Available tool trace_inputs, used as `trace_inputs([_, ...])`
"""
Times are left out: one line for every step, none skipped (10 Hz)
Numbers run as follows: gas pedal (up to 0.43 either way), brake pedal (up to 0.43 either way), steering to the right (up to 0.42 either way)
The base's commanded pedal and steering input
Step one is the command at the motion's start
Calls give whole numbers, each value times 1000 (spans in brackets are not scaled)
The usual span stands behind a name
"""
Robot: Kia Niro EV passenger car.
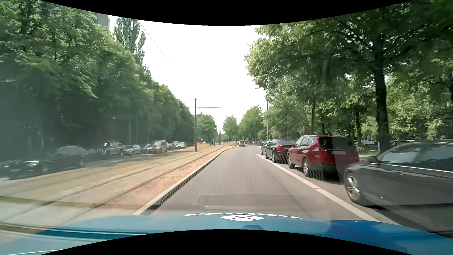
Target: Follow the waypoints while adhering to traffic rules and regulations
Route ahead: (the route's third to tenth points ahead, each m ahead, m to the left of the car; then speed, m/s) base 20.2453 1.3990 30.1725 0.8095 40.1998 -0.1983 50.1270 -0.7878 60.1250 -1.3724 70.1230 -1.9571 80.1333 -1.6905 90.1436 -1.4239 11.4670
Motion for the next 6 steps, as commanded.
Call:
trace_inputs([157, 0, 1])
trace_inputs([169, 0, 1])
trace_inputs([169, 0, 2])
trace_inputs([169, 0, 3])
trace_inputs([169, 0, 4])
trace_inputs([169, 0, 5])
